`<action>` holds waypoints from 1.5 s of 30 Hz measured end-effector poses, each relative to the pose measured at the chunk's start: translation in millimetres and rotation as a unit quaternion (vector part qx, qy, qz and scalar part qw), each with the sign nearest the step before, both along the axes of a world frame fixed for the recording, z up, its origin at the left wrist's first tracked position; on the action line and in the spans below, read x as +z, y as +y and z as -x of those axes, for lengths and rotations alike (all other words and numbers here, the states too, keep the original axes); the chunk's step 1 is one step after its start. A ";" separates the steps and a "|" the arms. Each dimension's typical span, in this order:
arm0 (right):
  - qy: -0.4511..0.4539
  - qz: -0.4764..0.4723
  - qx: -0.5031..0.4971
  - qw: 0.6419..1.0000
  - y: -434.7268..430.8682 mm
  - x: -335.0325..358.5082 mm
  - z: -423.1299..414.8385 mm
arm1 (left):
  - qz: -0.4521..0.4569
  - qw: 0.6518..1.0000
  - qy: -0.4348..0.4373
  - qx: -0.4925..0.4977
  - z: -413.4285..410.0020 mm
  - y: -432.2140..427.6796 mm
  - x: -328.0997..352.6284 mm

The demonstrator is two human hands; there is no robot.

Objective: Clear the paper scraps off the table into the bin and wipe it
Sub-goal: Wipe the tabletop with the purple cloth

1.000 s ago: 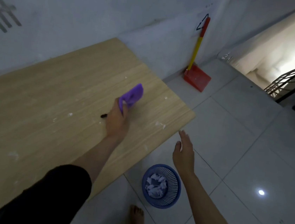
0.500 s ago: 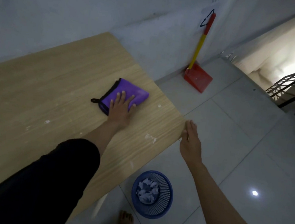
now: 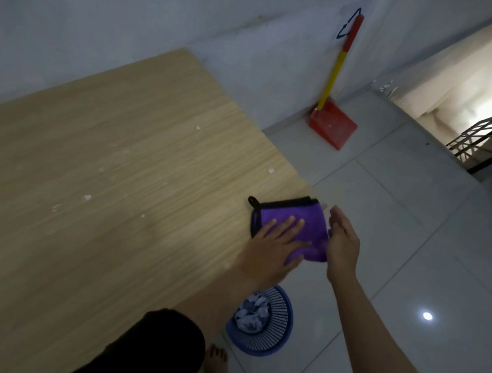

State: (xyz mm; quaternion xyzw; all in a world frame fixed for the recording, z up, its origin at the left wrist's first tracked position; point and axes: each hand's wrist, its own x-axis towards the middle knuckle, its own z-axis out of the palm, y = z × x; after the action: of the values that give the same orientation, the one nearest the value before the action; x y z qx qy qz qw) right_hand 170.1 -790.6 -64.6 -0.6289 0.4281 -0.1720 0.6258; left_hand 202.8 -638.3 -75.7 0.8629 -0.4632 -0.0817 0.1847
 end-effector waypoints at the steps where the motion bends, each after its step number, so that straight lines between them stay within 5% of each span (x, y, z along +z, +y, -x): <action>1: 0.008 0.000 -0.009 1.000 5.0 -2.5 7.4 | 0.001 1.000 -0.013 -0.015 12.3 4.0 -3.5; 7: 0.020 -0.029 -0.025 0.999 33.2 -3.7 49.1 | -0.004 0.999 0.018 -0.028 49.3 22.8 -3.0; 14: -0.076 0.029 0.208 0.975 76.7 38.1 78.4 | 0.137 0.936 0.311 0.090 22.8 57.4 43.1; 18: -0.001 0.199 0.315 0.928 116.5 54.5 60.1 | 0.201 0.947 0.167 0.185 0.6 113.3 58.1; 22: -0.068 0.343 0.284 0.893 173.6 72.1 29.9 | 0.237 0.924 0.111 0.279 -0.8 188.1 58.2; 24: -0.058 0.399 0.276 0.872 206.1 75.4 23.8 | 0.182 0.917 0.082 0.346 5.0 227.9 46.0; 27: -0.010 0.506 0.362 0.783 252.3 46.1 31.8 | 0.065 0.911 0.045 0.405 22.0 283.5 24.0; 30: 0.044 0.481 0.473 0.736 291.6 3.1 52.8 | 0.036 0.895 0.026 0.445 44.4 325.2 11.2; 35: 0.103 0.469 0.453 0.751 302.1 -3.0 30.9 | 0.004 0.849 -0.008 0.528 86.8 381.1 4.6; 39: 0.216 0.467 0.468 0.719 320.1 5.9 9.2 | 0.017 0.820 -0.006 0.572 112.5 429.4 4.4; 45: 0.071 0.535 0.554 0.633 430.5 2.3 83.4 | 0.040 0.792 0.002 0.609 136.4 478.8 4.0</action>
State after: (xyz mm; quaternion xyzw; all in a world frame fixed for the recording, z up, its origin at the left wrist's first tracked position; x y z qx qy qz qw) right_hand 86.7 -360.1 -62.3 -0.9828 -0.1254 0.0531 0.1246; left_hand 66.3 -159.6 -71.8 0.9580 0.1563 0.0642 0.2316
